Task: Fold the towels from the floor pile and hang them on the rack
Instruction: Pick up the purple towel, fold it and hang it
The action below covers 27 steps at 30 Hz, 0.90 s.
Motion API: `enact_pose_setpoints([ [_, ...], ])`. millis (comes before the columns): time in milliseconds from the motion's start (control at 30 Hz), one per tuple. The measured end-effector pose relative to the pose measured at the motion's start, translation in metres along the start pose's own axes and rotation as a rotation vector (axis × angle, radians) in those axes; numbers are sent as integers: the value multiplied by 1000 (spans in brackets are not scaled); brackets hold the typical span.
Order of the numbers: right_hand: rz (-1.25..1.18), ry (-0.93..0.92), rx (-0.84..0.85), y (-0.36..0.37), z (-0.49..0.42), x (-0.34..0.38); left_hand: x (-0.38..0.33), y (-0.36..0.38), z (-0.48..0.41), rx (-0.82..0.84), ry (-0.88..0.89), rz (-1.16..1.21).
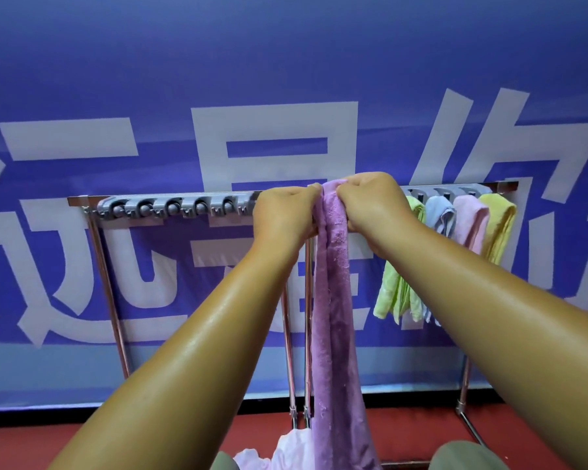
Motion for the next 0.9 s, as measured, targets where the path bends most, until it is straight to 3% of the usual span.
enact_pose_setpoints([
  [233,151,-135,-104,-5,3,9,-17,1,2,-57,78,-31],
  [433,185,-52,-113,-11,0,5,-21,-4,1,-115,66,-68],
  [567,188,0,-135,-11,-2,1,-22,1,7,-108,78,-66],
  [900,202,-140,-88,-6,8,4,-15,18,14,-29,61,-108],
])
Point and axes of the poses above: each hand's wrist, its own z-axis away from the middle knuckle, its own y-axis out of the palm, x = y × z, the point moved 5 cm from there along -z, towards the middle knuckle, and after that the axes turned 2 degrees about -y, right-handed, at the moved point
